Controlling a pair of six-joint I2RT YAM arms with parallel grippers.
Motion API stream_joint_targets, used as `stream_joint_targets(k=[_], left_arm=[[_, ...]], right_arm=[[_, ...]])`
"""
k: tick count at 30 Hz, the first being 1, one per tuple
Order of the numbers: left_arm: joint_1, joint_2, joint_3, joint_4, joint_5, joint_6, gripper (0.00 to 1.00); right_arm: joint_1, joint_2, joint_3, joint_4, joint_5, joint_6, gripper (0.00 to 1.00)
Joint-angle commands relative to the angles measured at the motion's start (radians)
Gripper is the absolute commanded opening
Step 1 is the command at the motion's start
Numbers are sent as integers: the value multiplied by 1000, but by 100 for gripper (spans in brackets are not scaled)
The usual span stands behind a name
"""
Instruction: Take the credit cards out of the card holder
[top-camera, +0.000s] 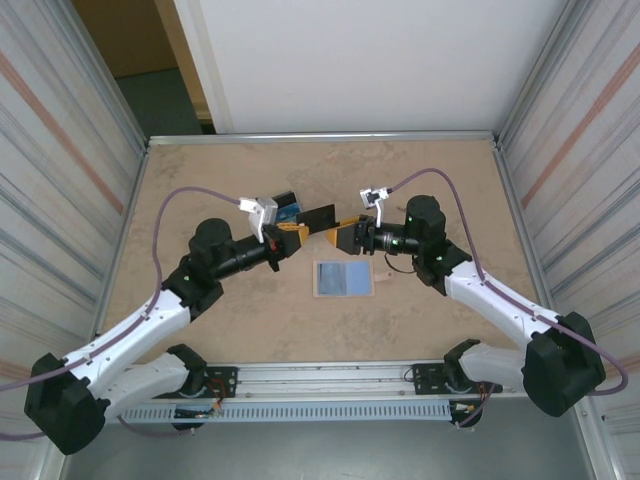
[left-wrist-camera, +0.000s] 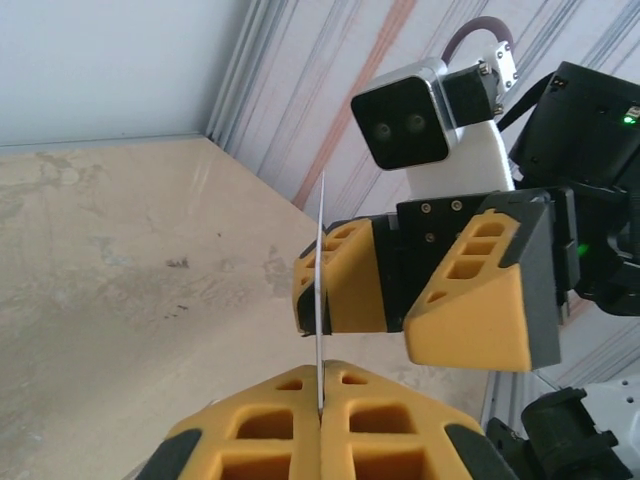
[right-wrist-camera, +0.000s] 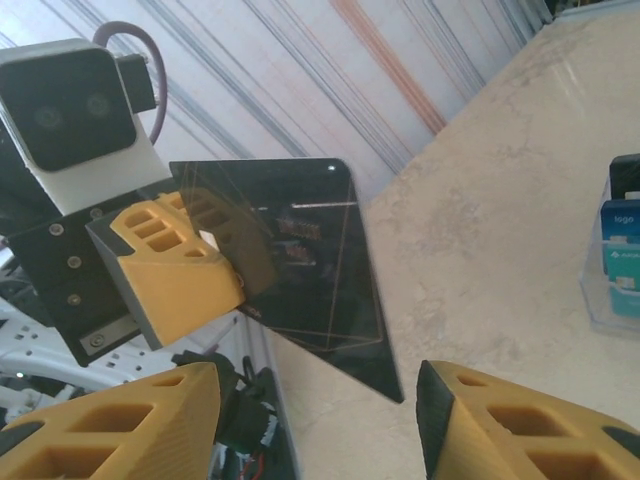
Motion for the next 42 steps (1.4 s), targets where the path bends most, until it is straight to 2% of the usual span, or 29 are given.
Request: stream_joint_targets(k=[1,6,9,13,16,17,20,23,24,28,34,38,42], left_arm=[[8,11,23,59,68,-18,0],[8,14,28,59,92,-16,0],[8,16,29,52,105,-13,0],[10,11,27,42,97,-9,0],[12,7,31,19,90,8,0],[16,5,39,-7,92,27,8],[29,-11,97,-151,92,134,33],[31,-16,195,-343,92,285,52],[31,-14,226,-395,91,328,54],[31,20,340,-576,103,478,55],[19,129,469,-750,248,627,55],[-17,199,519,-809,254,697,55],[-39,251,550,-840,265,734,47]], right_arm=[[1,-16,42,33,-17,-27,53],[1,-16,43,39,-14,-27,51],[1,-33,36,57,-17,-29,44],[1,-62,30,51,-29,-47,16],[2,-86,32,4,-32,-86,3],[4,-94,37,-26,-31,-107,0],[12,-121,62,-147,-29,-188,0],[30,-150,86,-270,-12,-283,0],[34,-157,92,-303,-7,-308,0],[40,-168,118,-411,-10,-381,0],[63,-165,143,-474,-37,-435,0],[80,-159,157,-493,-43,-458,0],[87,-153,162,-499,-42,-466,0]])
